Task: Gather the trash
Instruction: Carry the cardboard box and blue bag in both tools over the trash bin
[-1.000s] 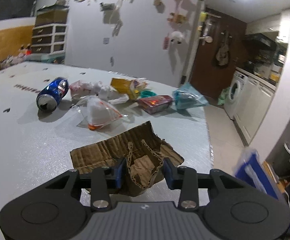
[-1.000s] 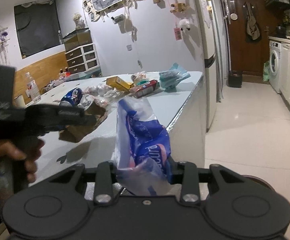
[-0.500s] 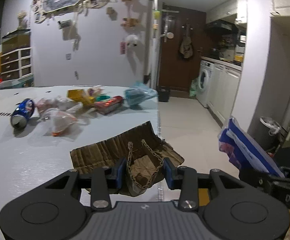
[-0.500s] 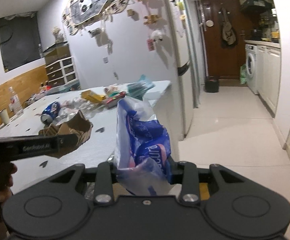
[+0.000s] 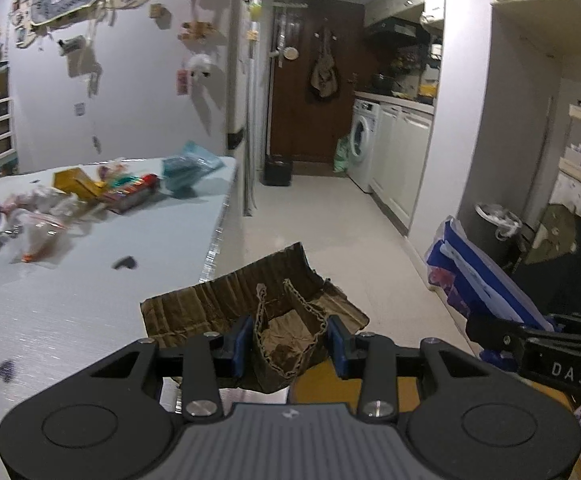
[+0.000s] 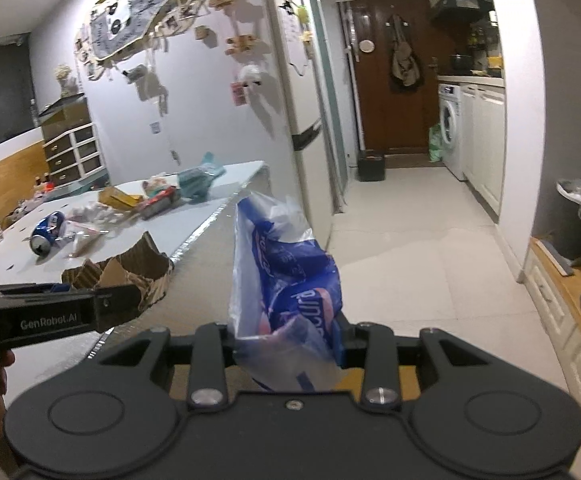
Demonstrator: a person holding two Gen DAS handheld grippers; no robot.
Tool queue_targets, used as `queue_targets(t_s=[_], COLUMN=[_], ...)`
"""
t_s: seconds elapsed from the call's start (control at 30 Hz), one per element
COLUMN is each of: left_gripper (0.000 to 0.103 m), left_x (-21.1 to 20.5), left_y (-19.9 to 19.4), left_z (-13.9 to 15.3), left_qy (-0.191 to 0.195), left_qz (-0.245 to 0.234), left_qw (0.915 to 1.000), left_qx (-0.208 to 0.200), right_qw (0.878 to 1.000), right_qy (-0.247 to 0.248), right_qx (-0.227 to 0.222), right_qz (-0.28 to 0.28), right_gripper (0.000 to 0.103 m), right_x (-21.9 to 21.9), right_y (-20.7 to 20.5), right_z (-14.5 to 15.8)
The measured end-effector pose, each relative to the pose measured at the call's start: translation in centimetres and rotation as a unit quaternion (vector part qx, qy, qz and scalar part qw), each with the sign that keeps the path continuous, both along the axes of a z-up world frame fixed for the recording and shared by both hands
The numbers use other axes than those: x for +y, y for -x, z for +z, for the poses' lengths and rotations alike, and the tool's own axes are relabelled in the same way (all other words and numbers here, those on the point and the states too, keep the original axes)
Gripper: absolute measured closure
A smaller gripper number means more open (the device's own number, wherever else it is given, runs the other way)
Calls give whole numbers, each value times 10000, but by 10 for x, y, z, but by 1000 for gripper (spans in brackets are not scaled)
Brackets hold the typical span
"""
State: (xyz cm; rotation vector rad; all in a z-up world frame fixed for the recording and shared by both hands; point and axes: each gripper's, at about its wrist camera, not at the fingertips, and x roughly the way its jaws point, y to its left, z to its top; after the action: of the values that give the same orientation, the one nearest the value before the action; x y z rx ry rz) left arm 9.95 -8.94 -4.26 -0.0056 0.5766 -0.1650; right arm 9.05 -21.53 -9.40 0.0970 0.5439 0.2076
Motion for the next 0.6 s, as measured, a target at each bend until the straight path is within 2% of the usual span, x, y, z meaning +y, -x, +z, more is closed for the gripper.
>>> queue_targets(t_s=[0.2,0.6], left_gripper=[62,62], left_x=[-25,-63], left_y=[-8,-45], left_z=[-18,-72], left_qy=[-51,-104], left_qz=[-217,-524], left_qw=[9995,9946], left_qx=[208,887], right_qw=[9995,9955], right_qy=[32,38], right_qx=[160,709], right_qz=[-264,-620], right_gripper=[67,67], right_x=[-25,-60], right_y=[-2,-15], right_z=[-16,-64])
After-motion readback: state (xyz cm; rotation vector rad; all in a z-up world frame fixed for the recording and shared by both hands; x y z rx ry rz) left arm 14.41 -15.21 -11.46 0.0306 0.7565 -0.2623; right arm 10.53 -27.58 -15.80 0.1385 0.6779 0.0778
